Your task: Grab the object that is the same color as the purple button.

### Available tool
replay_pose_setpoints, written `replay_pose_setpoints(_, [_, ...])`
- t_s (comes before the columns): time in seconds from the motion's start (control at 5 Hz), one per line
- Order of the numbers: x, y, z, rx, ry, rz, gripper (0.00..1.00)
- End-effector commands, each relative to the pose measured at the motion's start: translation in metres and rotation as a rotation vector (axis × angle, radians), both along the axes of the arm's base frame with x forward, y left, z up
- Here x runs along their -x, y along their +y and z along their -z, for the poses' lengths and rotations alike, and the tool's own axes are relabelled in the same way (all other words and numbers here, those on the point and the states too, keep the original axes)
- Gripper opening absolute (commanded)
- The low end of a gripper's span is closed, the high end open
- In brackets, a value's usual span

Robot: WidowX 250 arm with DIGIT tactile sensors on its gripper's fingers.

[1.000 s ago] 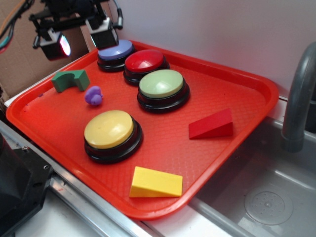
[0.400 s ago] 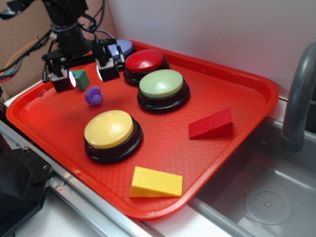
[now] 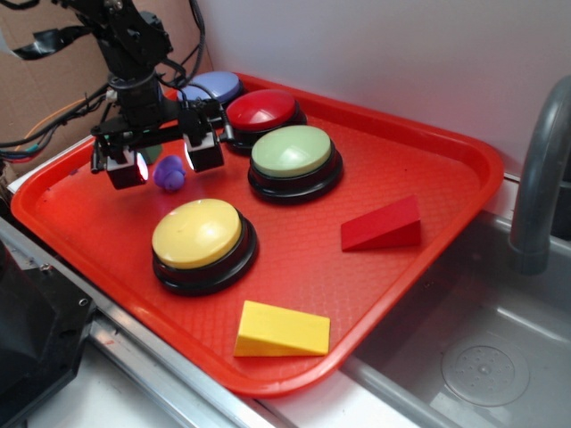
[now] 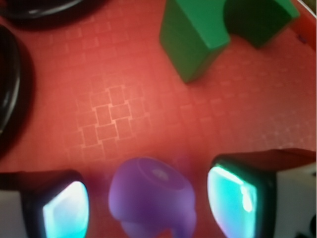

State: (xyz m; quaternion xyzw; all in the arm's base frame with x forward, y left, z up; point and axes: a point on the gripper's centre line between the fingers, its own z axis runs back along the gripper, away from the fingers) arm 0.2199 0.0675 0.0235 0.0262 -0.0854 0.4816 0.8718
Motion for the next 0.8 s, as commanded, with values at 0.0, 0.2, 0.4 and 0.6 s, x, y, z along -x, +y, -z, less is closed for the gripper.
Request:
replay_pose_setpoints(0.0, [0.003, 0.008, -0.006, 0.017, -0.045, -0.060, 0.00])
replay_pose_setpoints(0.2, [0.001, 0.006, -0.017, 0.024, -0.056, -0.029, 0.00])
replay_pose_setpoints(0.4, [-0.003, 0.002, -0.049, 0.029, -0.050, 0.087, 0.00])
replay_pose_setpoints(0.6, [-0.003, -0.009, -0.089, 0.036, -0.018, 0.268, 0.00])
